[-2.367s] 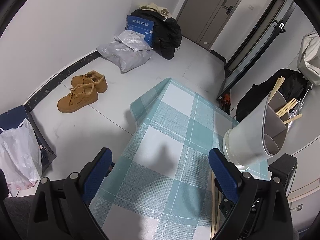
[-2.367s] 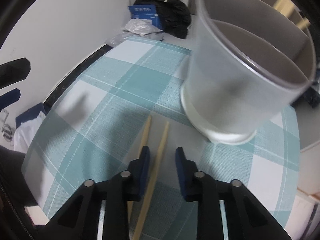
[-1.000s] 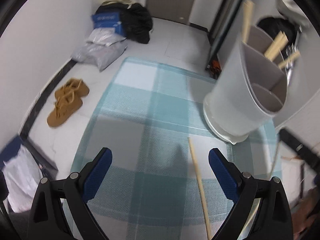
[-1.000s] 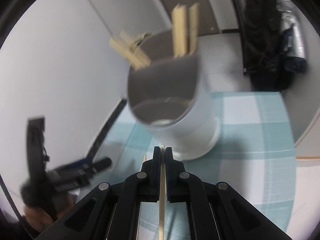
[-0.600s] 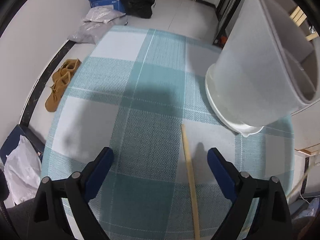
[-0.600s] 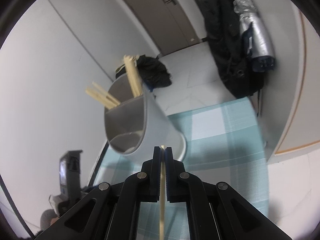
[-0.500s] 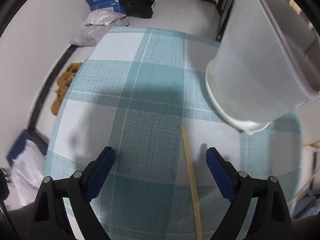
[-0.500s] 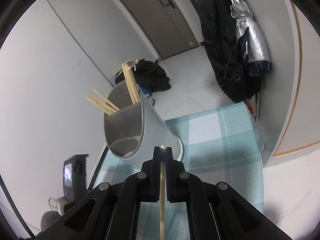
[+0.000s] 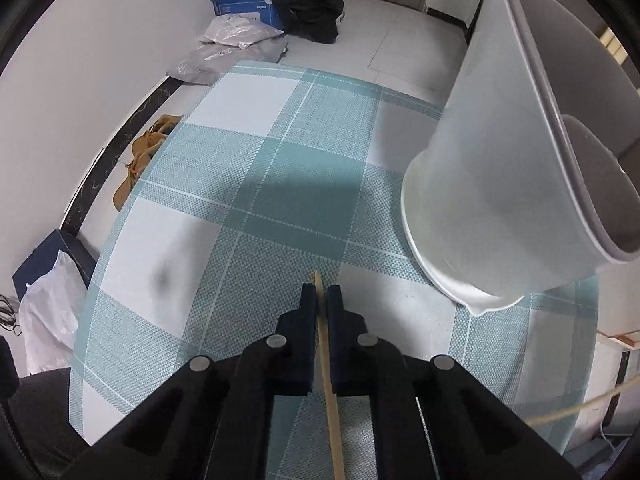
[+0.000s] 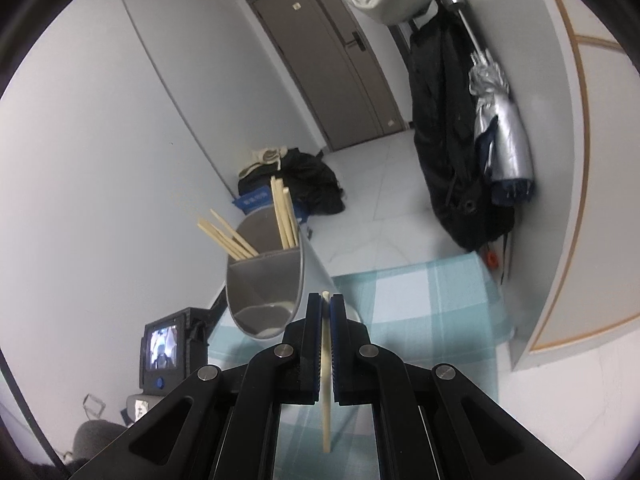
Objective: Organize utensils
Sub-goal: 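Carry both held chopsticks up over the white holder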
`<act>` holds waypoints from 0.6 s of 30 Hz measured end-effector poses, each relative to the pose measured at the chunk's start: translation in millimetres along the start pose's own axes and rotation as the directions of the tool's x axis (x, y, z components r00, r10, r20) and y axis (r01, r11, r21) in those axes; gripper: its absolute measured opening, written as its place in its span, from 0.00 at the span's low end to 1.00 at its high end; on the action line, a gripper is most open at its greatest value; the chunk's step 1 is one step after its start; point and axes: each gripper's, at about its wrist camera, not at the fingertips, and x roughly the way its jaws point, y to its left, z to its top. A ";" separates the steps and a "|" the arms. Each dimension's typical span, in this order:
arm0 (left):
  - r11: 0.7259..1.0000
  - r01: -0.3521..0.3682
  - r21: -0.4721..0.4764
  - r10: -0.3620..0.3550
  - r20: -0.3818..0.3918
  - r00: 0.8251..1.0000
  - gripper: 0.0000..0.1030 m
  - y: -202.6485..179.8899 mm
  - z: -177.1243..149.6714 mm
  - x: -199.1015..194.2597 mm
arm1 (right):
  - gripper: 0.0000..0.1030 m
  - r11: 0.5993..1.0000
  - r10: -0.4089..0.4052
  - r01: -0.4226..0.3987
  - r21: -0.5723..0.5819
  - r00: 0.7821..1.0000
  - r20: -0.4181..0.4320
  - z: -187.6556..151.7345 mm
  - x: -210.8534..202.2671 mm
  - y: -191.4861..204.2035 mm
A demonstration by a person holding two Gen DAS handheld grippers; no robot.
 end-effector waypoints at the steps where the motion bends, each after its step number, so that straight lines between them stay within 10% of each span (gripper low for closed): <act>1: 1.000 0.019 0.002 -0.019 0.002 1.000 0.01 1.1 -1.0 -0.5 | 0.03 1.000 -0.002 0.002 0.007 1.000 -0.004 -0.6 -0.9 -1.4; 18: 0.969 0.233 0.087 -0.247 0.224 0.943 0.00 10.4 -7.8 -90.8 | 0.03 0.996 -0.002 0.002 -0.086 1.000 0.000 -19.6 -11.5 36.8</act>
